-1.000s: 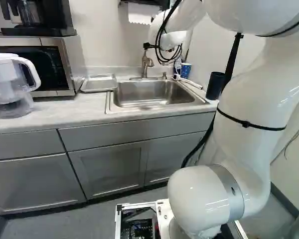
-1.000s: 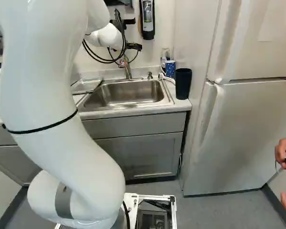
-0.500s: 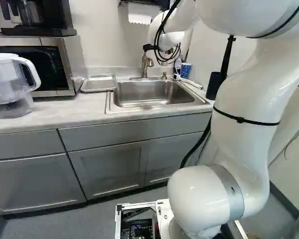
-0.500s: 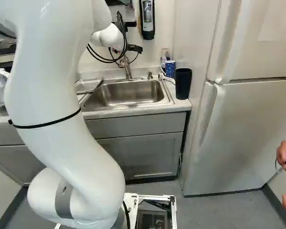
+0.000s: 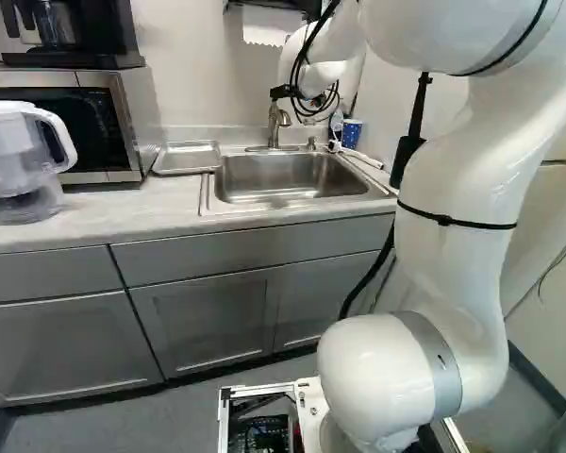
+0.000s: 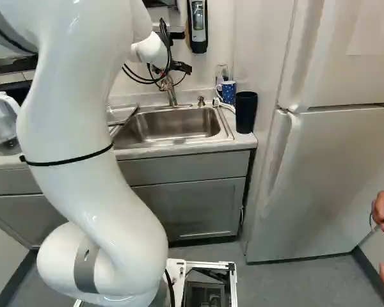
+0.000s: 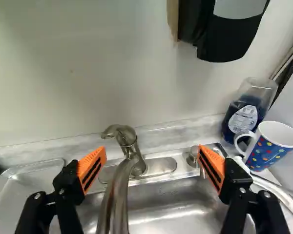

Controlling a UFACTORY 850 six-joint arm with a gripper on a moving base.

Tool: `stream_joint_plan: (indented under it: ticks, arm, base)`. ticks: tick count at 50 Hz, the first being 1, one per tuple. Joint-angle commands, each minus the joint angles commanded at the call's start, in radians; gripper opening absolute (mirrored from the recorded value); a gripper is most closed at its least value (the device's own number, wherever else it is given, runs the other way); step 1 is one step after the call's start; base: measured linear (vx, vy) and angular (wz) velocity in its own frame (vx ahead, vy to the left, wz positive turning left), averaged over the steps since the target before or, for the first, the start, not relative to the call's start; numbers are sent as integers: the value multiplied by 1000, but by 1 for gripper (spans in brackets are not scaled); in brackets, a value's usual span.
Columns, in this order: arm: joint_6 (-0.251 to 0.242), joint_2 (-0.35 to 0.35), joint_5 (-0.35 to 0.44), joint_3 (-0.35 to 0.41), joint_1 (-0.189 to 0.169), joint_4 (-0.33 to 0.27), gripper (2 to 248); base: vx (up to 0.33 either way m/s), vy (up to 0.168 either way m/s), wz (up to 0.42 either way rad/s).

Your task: Rinse the cup and place it in the tray

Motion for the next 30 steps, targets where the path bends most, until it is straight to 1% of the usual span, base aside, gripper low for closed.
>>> stream_joint_plan:
  ticks: [18, 30]
  arm:
    - [0, -36, -2, -40, -1, 0, 247]
    - [0, -47, -2, -53, -3, 0, 247]
  base:
    - [0, 0, 0]
    - [0, 0, 0]
